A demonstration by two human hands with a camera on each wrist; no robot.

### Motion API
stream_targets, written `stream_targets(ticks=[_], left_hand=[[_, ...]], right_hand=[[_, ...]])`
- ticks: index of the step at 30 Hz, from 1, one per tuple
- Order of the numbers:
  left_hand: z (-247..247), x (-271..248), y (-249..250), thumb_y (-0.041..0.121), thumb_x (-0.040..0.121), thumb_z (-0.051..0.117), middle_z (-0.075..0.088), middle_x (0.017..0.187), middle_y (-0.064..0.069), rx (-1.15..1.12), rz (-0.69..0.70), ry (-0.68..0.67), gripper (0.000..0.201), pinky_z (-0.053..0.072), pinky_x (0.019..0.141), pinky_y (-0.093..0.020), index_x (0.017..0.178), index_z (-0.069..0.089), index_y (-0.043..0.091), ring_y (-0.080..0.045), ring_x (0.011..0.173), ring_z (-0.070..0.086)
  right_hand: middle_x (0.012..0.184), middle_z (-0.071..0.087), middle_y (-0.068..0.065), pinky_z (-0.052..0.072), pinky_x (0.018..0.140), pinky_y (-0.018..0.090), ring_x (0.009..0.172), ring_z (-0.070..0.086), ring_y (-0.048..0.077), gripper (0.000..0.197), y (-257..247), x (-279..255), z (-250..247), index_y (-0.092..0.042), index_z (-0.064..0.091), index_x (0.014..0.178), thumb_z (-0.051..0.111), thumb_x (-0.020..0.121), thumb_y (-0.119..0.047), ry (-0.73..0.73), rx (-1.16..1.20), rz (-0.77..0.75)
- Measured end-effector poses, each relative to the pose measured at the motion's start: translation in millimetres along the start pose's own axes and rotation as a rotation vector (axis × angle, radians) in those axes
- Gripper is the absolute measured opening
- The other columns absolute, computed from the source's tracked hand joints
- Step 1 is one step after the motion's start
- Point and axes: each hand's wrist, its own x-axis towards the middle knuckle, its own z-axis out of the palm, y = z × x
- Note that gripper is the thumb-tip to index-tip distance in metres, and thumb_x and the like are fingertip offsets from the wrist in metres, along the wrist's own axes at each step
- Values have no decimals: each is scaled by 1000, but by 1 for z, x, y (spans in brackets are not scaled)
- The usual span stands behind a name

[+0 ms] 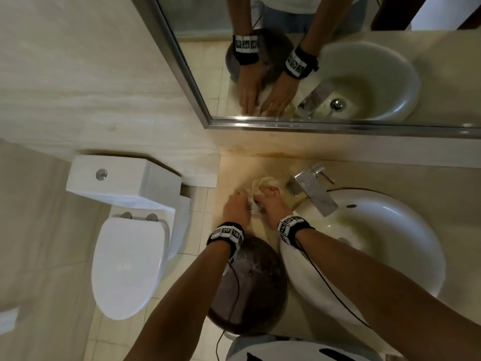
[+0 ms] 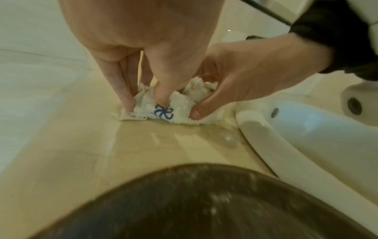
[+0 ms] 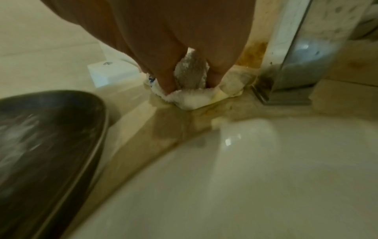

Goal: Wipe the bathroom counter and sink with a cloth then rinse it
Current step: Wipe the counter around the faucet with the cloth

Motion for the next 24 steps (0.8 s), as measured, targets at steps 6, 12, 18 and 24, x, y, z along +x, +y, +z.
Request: stream_targets(ticks=[6, 12, 18, 24], left_hand=[[-36, 34, -5, 12, 90, 55, 60, 117, -13, -128, -112, 91, 41, 52, 82, -40, 132, 53, 10, -31, 101, 62], [-34, 35, -40, 11, 91, 51, 67, 113, -12, -351, -345, 200, 28, 50, 82, -34, 115, 64, 10, -30, 104, 64], [-33, 43, -47, 9, 96, 45, 68, 118, -14, -400, -399, 163, 31, 47, 88, -31, 117, 68, 10, -32, 110, 63], [-36, 61, -6, -6, 87, 52, 68, 122, -17, -492, -274, 109, 42, 50, 100, -34, 125, 65, 4, -31, 115, 62]], right_hand=[[132, 49, 6, 43, 91, 37, 124, 42, 29, 25, -16, 54, -26, -18, 68, 115, 57, 93, -14, 27, -23, 58], [140, 49, 4, 55, 77, 42, 129, 42, 31, 36, -50, 65, 0, -25, 60, 121, 64, 87, -15, 13, -146, -136], [147, 43, 6, 52, 81, 46, 136, 31, 38, 65, -41, 80, -5, -37, 31, 149, 49, 94, -5, -140, -348, -222], [163, 20, 11, 26, 119, 50, 148, 19, 37, 50, -18, 96, -44, -27, 29, 156, 35, 107, -28, -238, -516, -80]])
